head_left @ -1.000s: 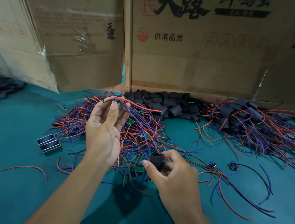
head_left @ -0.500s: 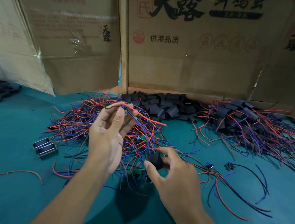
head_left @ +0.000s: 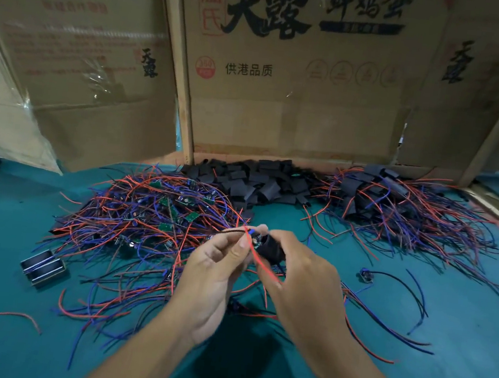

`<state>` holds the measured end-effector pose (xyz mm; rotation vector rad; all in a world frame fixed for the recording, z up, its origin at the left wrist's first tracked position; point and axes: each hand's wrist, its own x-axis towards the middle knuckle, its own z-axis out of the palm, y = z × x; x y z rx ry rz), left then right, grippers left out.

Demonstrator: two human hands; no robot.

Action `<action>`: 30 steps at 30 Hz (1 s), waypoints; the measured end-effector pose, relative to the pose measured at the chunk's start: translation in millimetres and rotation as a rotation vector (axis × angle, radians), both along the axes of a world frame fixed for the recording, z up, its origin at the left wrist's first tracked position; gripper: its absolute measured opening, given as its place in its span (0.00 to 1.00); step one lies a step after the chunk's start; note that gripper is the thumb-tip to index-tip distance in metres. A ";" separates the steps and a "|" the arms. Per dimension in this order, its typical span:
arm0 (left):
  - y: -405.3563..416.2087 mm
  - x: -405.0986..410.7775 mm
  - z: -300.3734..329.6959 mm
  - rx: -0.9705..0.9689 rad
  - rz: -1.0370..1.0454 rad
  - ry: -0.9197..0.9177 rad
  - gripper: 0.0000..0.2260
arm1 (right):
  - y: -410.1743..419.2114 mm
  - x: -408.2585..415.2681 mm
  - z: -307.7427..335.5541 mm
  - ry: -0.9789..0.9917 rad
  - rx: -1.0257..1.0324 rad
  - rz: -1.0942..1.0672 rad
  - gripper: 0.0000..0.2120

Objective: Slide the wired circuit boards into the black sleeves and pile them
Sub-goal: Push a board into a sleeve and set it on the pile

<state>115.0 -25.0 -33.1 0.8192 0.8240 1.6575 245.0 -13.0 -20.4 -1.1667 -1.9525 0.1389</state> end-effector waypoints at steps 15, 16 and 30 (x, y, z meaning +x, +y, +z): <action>-0.6 -5.3 -3.4 0.031 0.031 0.136 0.13 | 6.5 1.4 -3.4 0.002 0.001 0.132 0.18; -1.2 -6.7 -3.3 0.044 0.022 0.165 0.11 | 6.9 2.4 -3.3 0.004 0.002 0.136 0.18; -1.4 -17.5 1.8 0.122 0.086 0.495 0.05 | 14.4 7.7 -3.9 -0.009 0.041 0.202 0.19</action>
